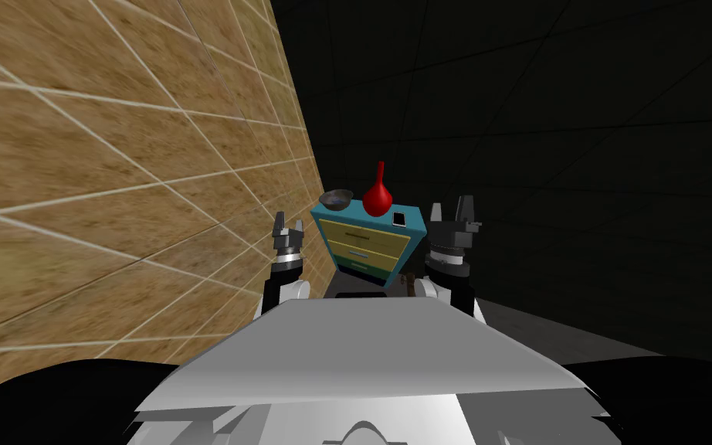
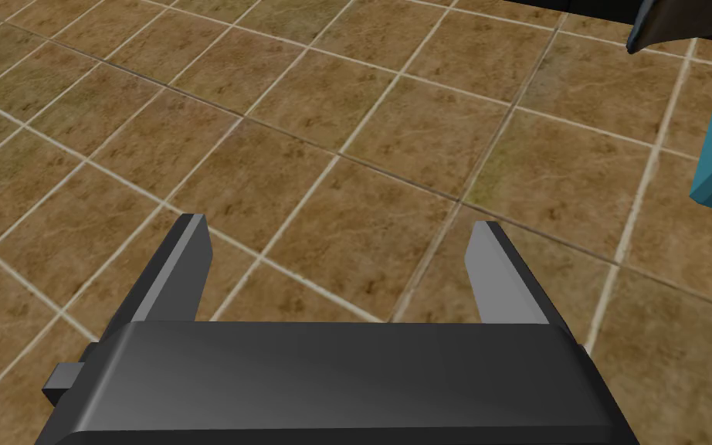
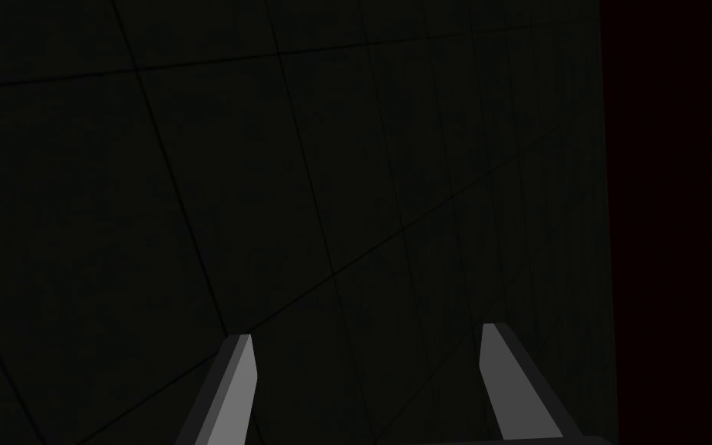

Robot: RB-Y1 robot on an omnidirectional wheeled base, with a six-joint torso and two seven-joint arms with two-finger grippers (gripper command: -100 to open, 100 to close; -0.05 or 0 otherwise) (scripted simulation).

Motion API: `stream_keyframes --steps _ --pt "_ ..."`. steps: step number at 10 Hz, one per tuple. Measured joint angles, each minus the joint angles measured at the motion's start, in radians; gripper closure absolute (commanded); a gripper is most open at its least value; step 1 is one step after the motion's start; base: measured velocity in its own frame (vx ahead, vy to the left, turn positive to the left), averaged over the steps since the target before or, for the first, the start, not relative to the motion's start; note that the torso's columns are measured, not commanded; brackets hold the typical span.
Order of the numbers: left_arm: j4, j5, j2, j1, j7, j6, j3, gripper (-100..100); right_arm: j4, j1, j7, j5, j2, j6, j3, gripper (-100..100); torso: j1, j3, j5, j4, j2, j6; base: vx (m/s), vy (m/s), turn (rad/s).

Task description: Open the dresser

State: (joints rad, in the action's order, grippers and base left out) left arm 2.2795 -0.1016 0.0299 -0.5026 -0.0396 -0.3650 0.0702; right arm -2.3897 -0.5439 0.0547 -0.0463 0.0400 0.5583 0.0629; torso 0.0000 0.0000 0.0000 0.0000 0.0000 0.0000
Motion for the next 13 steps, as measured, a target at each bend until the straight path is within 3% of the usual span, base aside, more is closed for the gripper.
stream_keyframes --steps 2,9,10,13 --pt "0.0 0.0 0.0 0.0 0.0 0.0 0.0 0 0.0 0.0 0.0 0.0 0.0 0.0 0.0 0 0.0 -0.209 0.0 0.105 0.104 0.0 0.0 0.0 0.0" --pt "0.0 0.0 0.0 0.0 0.0 0.0 0.0 0 0.0 0.0 0.0 0.0 0.0 0.0 0.0 0 0.0 -1.234 0.0 0.617 0.618 0.0 0.0 0.0 0.0" --pt "0.0 0.0 0.0 0.0 0.0 0.0 0.0 -100 0.0 0.0 0.0 0.0 0.0 0.0 0.0 0 0.0 -1.382 0.0 0.691 0.691 0.0 0.012 -0.002 -0.039" --pt "0.008 -0.001 0.063 0.0 0.005 0.035 0.007 -100 0.0 0.0 0.0 0.0 0.0 0.0 0.0 0 0.0 -1.475 0.0 0.737 0.736 0.0 0.02 -0.004 -0.068"
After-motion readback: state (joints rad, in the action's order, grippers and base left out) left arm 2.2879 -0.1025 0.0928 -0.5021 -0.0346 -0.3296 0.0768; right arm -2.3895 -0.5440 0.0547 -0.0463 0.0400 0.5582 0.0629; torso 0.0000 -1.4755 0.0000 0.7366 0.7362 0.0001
